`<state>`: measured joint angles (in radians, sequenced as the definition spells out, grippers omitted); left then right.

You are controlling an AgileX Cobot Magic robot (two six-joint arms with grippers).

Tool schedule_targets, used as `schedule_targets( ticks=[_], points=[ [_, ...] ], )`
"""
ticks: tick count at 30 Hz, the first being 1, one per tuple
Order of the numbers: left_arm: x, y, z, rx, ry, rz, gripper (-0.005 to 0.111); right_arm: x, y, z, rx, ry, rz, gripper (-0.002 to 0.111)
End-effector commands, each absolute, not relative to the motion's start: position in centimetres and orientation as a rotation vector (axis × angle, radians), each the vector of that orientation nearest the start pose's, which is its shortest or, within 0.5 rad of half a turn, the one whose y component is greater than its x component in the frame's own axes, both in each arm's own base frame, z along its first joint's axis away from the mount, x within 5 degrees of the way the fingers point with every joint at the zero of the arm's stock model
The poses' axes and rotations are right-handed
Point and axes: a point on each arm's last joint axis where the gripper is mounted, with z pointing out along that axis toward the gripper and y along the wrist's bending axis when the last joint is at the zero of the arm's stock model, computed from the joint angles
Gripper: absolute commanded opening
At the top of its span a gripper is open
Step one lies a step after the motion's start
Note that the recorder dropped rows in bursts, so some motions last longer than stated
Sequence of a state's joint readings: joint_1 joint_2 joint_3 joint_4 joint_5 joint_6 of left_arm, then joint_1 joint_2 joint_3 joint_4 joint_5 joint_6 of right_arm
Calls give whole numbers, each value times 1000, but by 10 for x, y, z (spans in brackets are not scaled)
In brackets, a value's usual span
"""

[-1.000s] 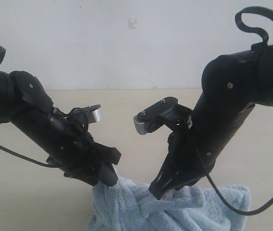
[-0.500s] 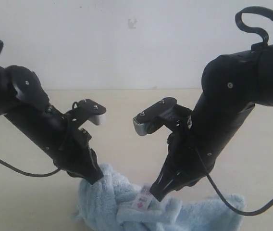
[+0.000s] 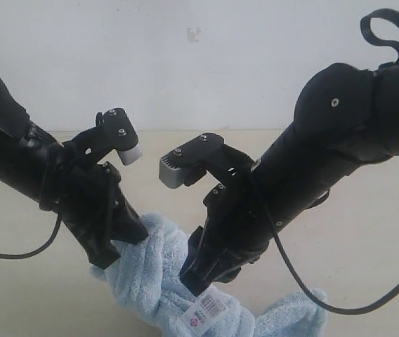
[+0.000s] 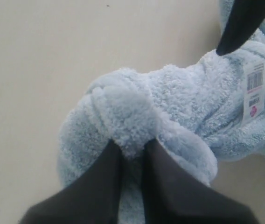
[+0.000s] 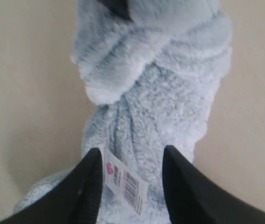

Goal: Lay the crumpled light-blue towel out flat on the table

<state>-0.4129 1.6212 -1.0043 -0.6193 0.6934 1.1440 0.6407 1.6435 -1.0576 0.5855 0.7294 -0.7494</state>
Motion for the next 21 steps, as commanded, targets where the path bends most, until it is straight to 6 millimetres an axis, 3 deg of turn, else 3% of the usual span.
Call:
schedule_targets(
  ticks=[1,6,14,21],
  points=[
    [277,-162,216,1382,2213,-473,4,248,227,213,-1354,2319,621,41],
    [276,-163,217,1372,2223,-508,4,255,230,187,-1515,2265,571,41],
    [275,-166,218,1329,2234,-565,4,262,233,184,-1570,2148,490,55],
    [275,-166,218,1338,2227,-561,4,265,235,169,-1578,2181,492,52]
  ],
)
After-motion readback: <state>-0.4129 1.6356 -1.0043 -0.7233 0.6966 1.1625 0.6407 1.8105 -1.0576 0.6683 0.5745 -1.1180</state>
